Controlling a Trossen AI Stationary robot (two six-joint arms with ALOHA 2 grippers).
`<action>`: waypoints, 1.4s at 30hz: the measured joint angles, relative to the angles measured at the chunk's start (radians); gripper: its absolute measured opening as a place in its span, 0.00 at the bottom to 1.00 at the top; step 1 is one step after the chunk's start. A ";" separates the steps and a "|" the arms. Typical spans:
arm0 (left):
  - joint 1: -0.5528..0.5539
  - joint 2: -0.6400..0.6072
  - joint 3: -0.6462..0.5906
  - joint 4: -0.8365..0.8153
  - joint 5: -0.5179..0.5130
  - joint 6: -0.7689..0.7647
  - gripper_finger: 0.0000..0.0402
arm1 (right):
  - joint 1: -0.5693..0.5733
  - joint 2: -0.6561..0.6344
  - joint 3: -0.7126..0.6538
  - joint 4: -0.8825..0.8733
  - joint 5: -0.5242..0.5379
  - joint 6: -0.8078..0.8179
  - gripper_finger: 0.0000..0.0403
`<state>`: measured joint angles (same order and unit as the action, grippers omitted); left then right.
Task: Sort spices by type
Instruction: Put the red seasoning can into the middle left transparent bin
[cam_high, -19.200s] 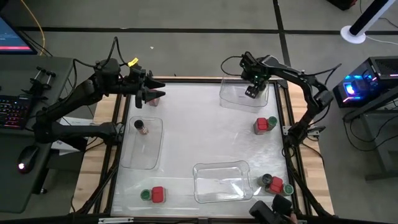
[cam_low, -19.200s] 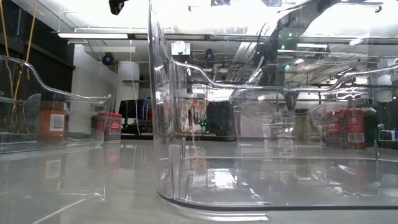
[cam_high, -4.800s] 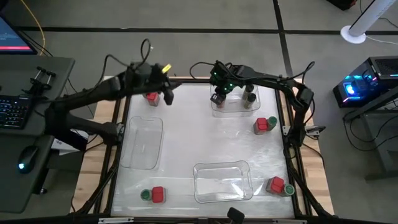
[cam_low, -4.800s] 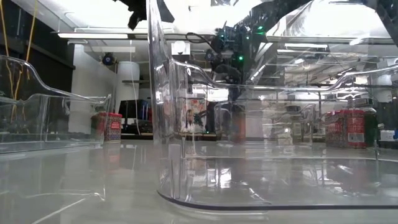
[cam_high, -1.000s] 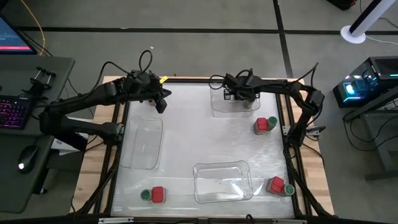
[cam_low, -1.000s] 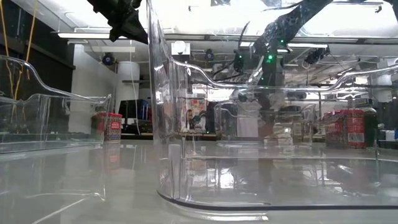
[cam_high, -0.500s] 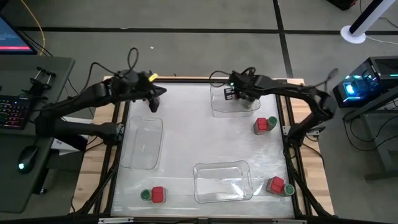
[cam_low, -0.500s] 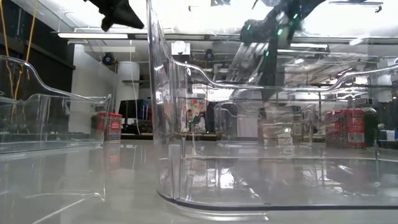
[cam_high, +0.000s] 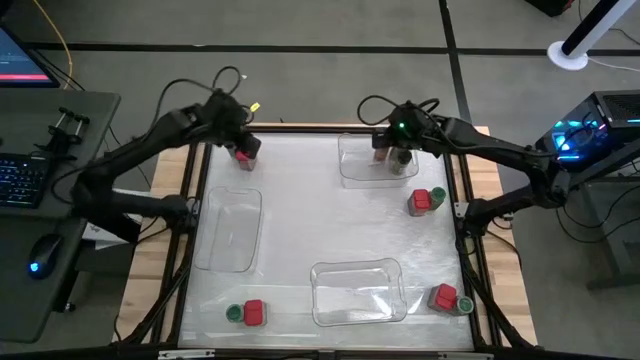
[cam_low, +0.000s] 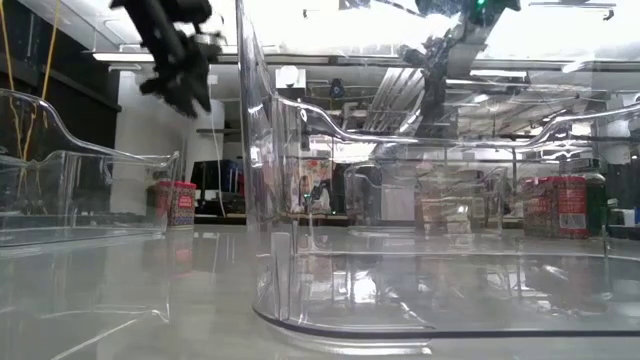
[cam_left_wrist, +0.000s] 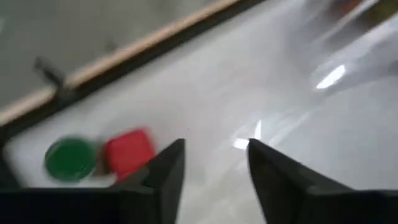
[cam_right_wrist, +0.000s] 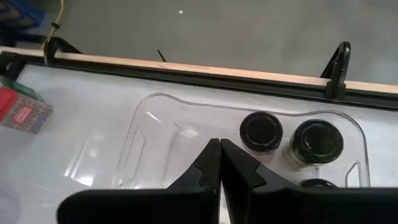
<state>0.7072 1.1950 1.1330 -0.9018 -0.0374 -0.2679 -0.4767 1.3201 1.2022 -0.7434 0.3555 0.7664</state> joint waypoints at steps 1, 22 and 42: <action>0.019 0.032 0.003 -0.022 0.000 -0.015 0.47 | 0.000 0.000 0.000 0.000 -0.010 -0.008 0.00; 0.028 0.247 -0.105 -0.052 -0.194 -0.334 0.74 | 0.000 0.008 0.000 -0.018 -0.033 -0.087 0.00; 0.093 0.248 -0.221 0.213 -0.171 -0.325 0.74 | 0.000 0.009 0.000 -0.016 -0.038 -0.085 0.00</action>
<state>0.8001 1.4433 0.9115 -0.6889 -0.2083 -0.5925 -0.4767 1.3288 1.2026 -0.7593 0.3176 0.6815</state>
